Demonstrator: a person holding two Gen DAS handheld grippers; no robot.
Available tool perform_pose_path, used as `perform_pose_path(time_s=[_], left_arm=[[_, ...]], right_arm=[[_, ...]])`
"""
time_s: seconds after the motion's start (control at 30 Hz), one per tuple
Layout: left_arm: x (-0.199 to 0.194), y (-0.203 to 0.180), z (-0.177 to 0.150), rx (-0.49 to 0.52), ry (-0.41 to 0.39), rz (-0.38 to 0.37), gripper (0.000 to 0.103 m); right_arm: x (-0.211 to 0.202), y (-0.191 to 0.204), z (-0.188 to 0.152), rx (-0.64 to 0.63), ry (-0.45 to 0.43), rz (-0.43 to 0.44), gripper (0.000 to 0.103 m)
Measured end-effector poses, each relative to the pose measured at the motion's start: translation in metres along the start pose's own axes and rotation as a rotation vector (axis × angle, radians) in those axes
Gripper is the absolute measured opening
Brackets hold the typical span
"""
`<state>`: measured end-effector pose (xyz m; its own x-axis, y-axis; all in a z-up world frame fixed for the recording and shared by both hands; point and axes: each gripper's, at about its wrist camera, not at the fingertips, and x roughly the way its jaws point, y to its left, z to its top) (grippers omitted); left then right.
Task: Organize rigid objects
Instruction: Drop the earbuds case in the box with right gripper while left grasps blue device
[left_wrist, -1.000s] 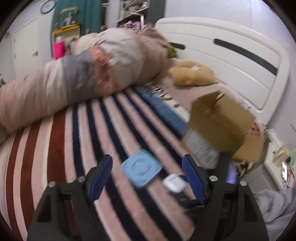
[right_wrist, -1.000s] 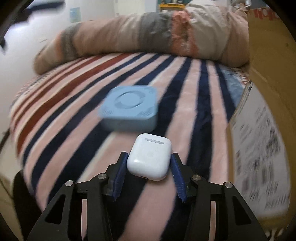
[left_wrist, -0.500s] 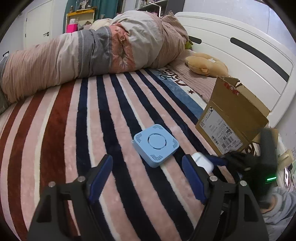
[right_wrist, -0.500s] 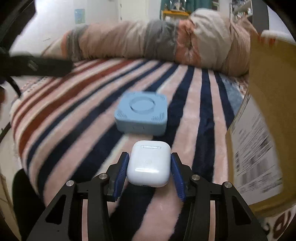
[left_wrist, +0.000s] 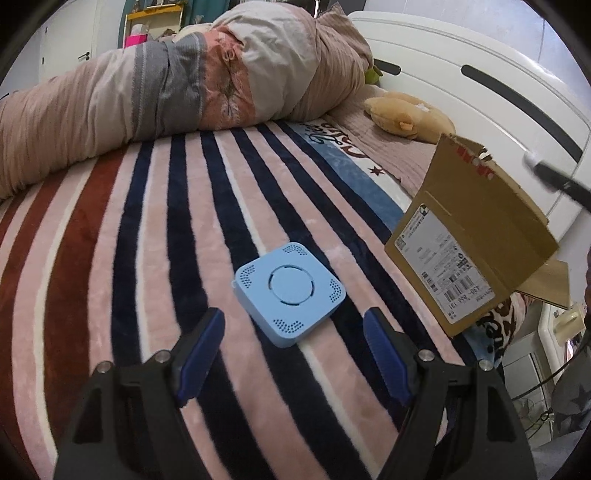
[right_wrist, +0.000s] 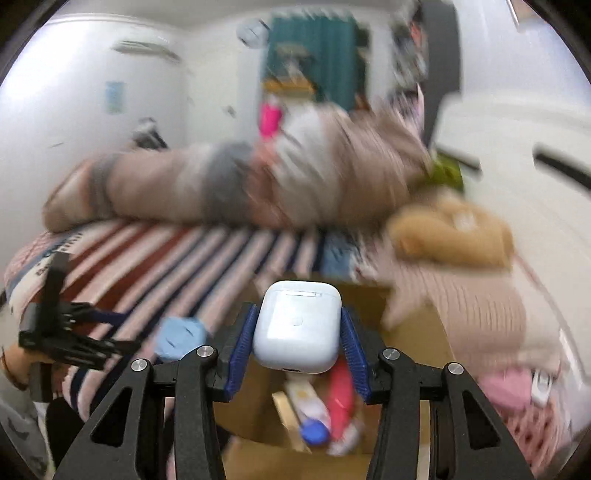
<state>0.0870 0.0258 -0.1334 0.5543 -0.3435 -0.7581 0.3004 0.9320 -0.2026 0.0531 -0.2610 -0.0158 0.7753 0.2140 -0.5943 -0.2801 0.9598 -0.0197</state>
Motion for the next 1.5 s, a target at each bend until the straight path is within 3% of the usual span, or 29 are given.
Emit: perform_pose_path(time_s=[0.07, 0.17, 0.2, 0.3, 0.47, 0.63, 0.83, 1.0, 1.13, 1.33, 1.5], left_arm=[[0.013, -0.002, 0.003, -0.011, 0.014, 0.006, 0.076], [0.032, -0.003, 0.005, -0.029, 0.036, 0.010, 0.079], [0.039, -0.003, 0.006, -0.036, 0.044, 0.011, 0.080], [0.064, -0.003, 0.006, -0.071, 0.075, 0.014, 0.080], [0.090, -0.003, 0.010, -0.136, 0.063, 0.048, 0.092], [0.105, -0.003, 0.015, -0.180, 0.043, 0.112, 0.092], [0.114, -0.011, 0.014, -0.133, 0.040, 0.186, 0.089], [0.102, -0.018, 0.007, -0.005, 0.083, 0.147, 0.078], [0.093, -0.018, -0.001, 0.043, 0.111, 0.099, 0.077], [0.095, -0.015, -0.009, 0.007, 0.073, 0.101, 0.077], [0.057, -0.005, -0.005, 0.012, 0.027, 0.067, 0.077]], right_arm=[[0.020, -0.017, -0.004, 0.011, 0.076, -0.050, 0.044], [0.034, -0.029, -0.010, 0.033, 0.114, -0.062, 0.068], [0.034, -0.031, -0.010, 0.042, 0.107, -0.051, 0.069], [0.029, -0.033, -0.015, 0.053, 0.086, -0.038, 0.069], [0.015, -0.032, -0.018, 0.066, 0.063, -0.010, 0.069], [0.012, -0.023, -0.018, 0.060, 0.053, 0.010, 0.069], [0.013, -0.015, -0.017, 0.050, 0.042, 0.032, 0.069], [0.010, -0.006, -0.015, 0.023, 0.035, 0.046, 0.069], [0.003, 0.006, -0.013, -0.015, 0.007, 0.092, 0.069], [-0.010, 0.036, -0.008, -0.110, -0.022, 0.165, 0.069], [-0.010, 0.062, -0.006, -0.194, -0.020, 0.201, 0.069]])
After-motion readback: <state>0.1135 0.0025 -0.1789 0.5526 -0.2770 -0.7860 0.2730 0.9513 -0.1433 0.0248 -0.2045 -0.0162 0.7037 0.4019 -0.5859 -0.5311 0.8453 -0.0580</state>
